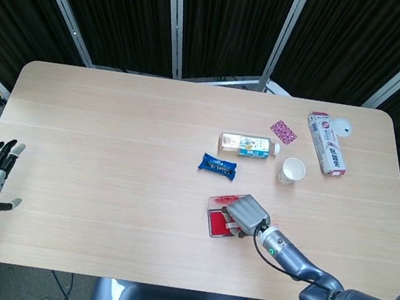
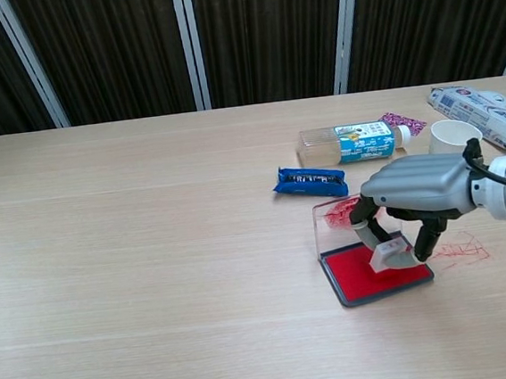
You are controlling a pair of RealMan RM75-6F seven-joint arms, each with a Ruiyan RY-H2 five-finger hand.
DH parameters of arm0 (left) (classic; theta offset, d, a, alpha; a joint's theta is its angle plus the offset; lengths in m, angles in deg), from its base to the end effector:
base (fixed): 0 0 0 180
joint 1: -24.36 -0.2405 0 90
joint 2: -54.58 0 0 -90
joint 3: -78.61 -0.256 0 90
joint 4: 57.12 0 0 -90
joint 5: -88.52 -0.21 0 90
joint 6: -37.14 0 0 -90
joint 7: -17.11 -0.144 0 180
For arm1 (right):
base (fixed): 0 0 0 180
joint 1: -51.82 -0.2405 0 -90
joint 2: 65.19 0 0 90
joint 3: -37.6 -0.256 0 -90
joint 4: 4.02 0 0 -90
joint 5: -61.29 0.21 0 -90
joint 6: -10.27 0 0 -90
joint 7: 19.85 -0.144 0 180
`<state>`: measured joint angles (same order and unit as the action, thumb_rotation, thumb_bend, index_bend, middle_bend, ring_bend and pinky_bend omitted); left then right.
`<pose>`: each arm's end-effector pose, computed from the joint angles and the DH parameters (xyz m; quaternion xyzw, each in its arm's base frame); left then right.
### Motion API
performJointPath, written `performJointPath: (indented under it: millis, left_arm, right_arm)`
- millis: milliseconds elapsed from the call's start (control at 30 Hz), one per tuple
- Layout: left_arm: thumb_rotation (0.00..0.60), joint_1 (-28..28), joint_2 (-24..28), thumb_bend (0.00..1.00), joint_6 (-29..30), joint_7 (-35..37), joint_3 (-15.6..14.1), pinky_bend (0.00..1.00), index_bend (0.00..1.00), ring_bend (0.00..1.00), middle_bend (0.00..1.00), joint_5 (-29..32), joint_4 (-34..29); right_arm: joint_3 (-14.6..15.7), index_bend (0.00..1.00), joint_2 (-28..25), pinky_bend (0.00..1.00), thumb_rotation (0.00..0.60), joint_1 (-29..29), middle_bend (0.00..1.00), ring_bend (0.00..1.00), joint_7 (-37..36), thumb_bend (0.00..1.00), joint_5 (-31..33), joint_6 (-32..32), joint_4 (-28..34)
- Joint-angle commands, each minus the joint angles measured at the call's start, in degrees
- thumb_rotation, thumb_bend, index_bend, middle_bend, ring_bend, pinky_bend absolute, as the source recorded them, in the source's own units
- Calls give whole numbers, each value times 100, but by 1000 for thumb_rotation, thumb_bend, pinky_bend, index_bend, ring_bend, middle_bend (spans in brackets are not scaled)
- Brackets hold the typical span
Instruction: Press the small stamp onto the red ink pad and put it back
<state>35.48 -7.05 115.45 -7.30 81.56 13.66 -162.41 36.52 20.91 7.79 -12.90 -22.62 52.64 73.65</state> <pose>-0.2773 0.2057 0.1439 -0.6466 -0.3607 -0.2781 0.6120 -0.1831 -0.3193 -0.0411 0.8634 -0.3048 0.2670 0.3007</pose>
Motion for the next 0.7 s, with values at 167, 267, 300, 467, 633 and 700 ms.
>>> performJointPath:
  millis: [167,267,300,467,633,700]
  left_arm:
    - [600,6,-8,0,-9,-4,-10,0,0,0,0,1,3]
    - [600,8,-3,0,-7,-2,-11,0,0,0,0,-1,-6]
    - [600,6,-1,0,-4,0,-13,0,0,0,0,-2,-7]
    - [600,0,13,0,12,19,-21,0,0,0,0,-25,-15]
    - [600,-4,26,0,18,45,-27,0,0,0,0,-37,-14]
    - [600,-5,25,0,17,45,-36,0,0,0,0,-51,-16]
  right_arm:
    - [65,547,79,1000,600,41,578,891,-49,608,27,24,-107]
    - [82,547,93,1000,600,47,579,891,-70,609,20,44,-134]
    - [83,547,91,1000,600,48,579,891,-79,609,24,48,-135]
    - [82,547,57,1000,600,56,579,891,-103,610,30,90,-92]
    - [-26,547,-194,1000,600,87,580,891,-222,609,15,310,211]
    - [-84,547,-313,1000,600,101,581,891,-256,608,15,408,325]
